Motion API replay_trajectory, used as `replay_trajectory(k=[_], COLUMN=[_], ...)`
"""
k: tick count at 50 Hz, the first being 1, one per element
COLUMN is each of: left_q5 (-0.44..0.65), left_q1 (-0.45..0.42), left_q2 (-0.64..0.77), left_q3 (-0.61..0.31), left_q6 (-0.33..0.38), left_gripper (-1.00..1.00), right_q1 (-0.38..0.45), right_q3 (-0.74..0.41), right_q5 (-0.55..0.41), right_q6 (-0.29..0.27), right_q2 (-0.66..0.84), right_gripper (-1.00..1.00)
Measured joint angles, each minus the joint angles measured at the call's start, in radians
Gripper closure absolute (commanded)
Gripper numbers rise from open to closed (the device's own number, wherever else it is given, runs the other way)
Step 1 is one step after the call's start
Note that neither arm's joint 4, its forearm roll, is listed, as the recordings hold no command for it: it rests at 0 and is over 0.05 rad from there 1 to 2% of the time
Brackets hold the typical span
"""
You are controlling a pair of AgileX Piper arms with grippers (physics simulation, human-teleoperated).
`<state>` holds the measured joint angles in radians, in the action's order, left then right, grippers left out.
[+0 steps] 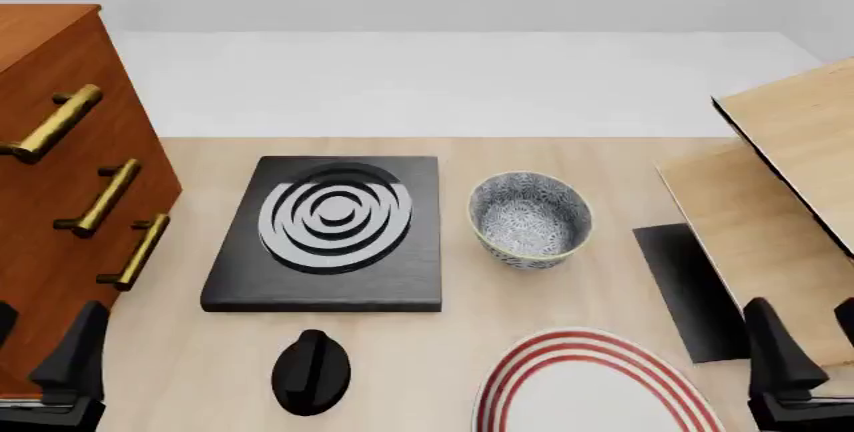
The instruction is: Pick up the cream cheese and put it in the bowl.
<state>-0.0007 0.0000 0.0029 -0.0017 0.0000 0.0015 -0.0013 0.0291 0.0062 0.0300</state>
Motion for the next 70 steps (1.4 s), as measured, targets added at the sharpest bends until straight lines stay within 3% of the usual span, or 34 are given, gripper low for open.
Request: replay_trajectory(k=[9,16,31,38,50,70], left_q5=[-0.001,-0.001,-0.001,-0.001,-0.001,-0.001], left_q1=[0.0,0.0,0.0,0.0,0.0,0.0], left_q2=[0.003,0.004,0.004,0.004,0.005,0.005], left_q3=[-0.002,-0.002,-0.002,-0.003,-0.003,-0.003], left_q6=[0.0,0.0,0.0,0.0,0.0,0.0], left_gripper=[-1.0,-1.0,-1.0,-1.0,-1.0,-1.0], right_q1=[0.009,0.065,0.326,0.466,0.682,0.957], right_q3=[-0.001,-0.022,-0.174,-0.221,-0.269,-0.317], right_q5=[-0.021,-0.054,-0.252,-0.278,-0.206,0.042], right_q6=[-0.003,-0.021,-0.124,-0.167,-0.214,-0.222], right_q2=[-0.018,-0.024,-0.013,0.076,0.312,0.766], right_gripper=[-1.0,-1.0,-1.0,-1.0,-1.0,-1.0])
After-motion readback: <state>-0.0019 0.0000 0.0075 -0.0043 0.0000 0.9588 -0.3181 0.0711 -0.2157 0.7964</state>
